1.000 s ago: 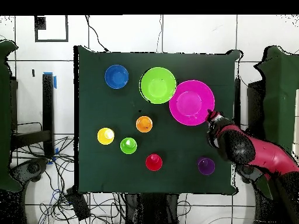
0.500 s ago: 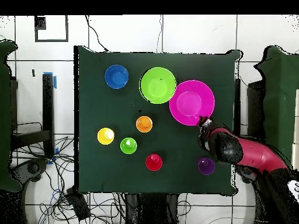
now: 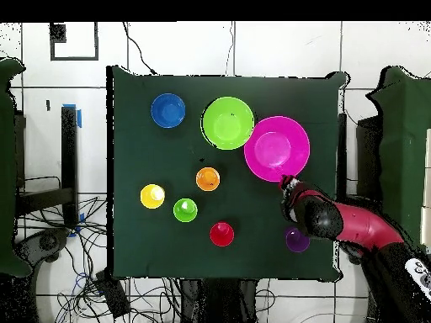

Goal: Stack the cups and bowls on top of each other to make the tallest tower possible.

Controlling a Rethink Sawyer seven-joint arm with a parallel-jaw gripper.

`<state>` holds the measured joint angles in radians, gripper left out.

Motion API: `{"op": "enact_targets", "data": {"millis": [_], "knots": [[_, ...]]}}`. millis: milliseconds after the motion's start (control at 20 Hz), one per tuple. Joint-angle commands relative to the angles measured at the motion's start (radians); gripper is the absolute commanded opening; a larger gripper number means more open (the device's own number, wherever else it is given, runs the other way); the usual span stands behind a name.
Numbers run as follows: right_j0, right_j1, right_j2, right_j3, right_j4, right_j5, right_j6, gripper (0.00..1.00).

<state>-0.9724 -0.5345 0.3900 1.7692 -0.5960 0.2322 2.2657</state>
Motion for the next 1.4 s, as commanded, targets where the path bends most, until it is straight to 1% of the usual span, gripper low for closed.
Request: {"op": "enact_targets", "data": {"millis": [50,150,300,450,600,850,1150,1400], "knots": [[0.011,0.057,-0.017,-0.029,-0.085,0.079,-0.118,1.0],[0.005,0.064,-0.013,-0.032,-0.092,0.081,-0.132,1.0],[0.014,0.058,-0.026,-0.041,-0.091,0.096,-0.13,1.0],[0.002,0.08,-0.018,-0.052,-0.099,0.111,-0.161,1.0],[0.008,0.083,-0.027,-0.056,-0.11,0.125,-0.17,1.0],[0.004,0.064,-0.023,-0.042,-0.107,0.138,-0.163,1.0],[-0.001,0.035,-0.01,-0.021,-0.096,0.165,-0.172,1.0],[-0.005,0.02,-0.01,-0.002,-0.1,0.174,-0.184,1.0]]}}
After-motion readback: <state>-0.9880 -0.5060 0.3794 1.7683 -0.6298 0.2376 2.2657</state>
